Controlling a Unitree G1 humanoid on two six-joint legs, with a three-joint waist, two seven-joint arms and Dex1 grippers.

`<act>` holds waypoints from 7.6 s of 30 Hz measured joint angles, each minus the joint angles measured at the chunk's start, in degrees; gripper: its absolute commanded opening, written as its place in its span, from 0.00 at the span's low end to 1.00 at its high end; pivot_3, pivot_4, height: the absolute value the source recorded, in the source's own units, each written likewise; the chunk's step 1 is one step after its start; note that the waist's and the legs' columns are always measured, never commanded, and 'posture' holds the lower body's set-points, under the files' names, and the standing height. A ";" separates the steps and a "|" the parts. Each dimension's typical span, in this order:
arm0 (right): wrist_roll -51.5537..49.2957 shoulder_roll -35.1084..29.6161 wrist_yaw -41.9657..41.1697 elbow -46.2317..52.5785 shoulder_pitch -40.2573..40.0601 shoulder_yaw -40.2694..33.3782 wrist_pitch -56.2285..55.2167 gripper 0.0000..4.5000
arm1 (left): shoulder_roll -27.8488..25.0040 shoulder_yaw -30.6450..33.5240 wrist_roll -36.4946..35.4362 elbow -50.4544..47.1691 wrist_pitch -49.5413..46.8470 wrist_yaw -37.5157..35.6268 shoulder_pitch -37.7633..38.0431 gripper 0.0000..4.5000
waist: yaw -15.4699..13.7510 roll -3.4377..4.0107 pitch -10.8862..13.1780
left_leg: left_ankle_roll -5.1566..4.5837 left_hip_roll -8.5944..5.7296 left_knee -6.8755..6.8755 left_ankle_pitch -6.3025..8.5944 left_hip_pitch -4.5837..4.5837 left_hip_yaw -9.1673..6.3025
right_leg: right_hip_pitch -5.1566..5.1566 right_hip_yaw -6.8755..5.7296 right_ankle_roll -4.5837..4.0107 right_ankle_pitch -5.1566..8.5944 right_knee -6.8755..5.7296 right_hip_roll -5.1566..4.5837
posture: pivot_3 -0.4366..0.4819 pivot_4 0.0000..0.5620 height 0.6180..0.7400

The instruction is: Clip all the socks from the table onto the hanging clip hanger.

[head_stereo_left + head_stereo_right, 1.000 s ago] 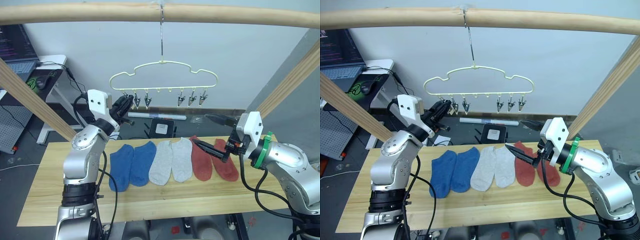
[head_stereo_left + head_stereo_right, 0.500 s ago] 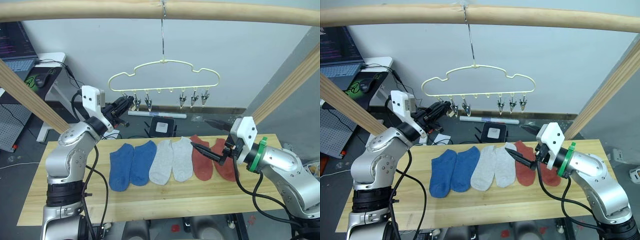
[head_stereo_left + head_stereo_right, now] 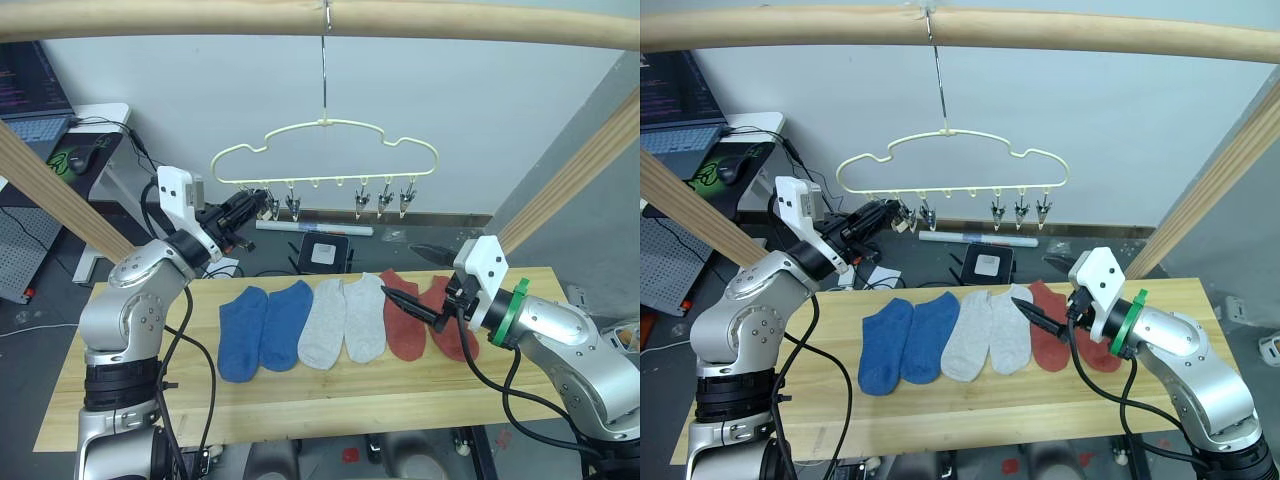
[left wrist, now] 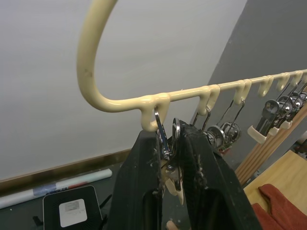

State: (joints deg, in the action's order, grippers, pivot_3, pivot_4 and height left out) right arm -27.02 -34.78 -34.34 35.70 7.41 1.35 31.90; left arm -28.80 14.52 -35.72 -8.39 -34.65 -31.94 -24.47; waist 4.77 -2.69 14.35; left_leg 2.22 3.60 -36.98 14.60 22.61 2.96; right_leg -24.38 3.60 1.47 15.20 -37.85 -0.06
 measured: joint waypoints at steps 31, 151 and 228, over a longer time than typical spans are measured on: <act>16.28 7.10 16.93 -24.57 1.99 -2.47 3.74 1.00 | -1.70 0.10 1.08 -8.00 -0.07 3.80 2.56 0.05 | -0.60 0.35 4.65 | 0.31 0.05 0.03 -0.12 0.38 0.30 | -0.70 0.27 -0.08 -0.06 -0.23 -0.17 | 0.40 0.70 1.00; 23.59 19.97 24.22 -40.30 8.89 -6.63 -3.46 0.87 | -0.23 -1.37 2.77 -8.93 2.43 4.81 2.88 0.05 | -1.46 0.45 5.32 | 0.67 0.09 0.06 0.07 0.40 0.44 | -0.85 0.38 0.01 -0.03 -0.23 -0.20 | 0.40 0.67 1.00; 15.16 38.51 8.02 -27.30 19.90 16.00 -8.52 0.00 | -2.33 7.52 -29.68 -9.61 -18.19 12.60 1.54 0.05 | -1.37 0.37 5.27 | 0.71 0.11 -0.06 0.10 0.61 0.18 | -0.95 -0.07 -0.01 -0.04 -0.29 -0.59 | 0.40 0.57 1.00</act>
State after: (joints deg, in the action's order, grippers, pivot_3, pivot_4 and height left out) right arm -11.86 3.73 -26.32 8.40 27.31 17.35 23.38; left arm -31.13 22.04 -65.40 -18.00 -52.84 -19.34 -22.93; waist 3.40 -2.32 19.62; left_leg 2.92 3.71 -37.04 14.70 23.22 3.15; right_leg -25.32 3.53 1.46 15.16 -38.14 -0.66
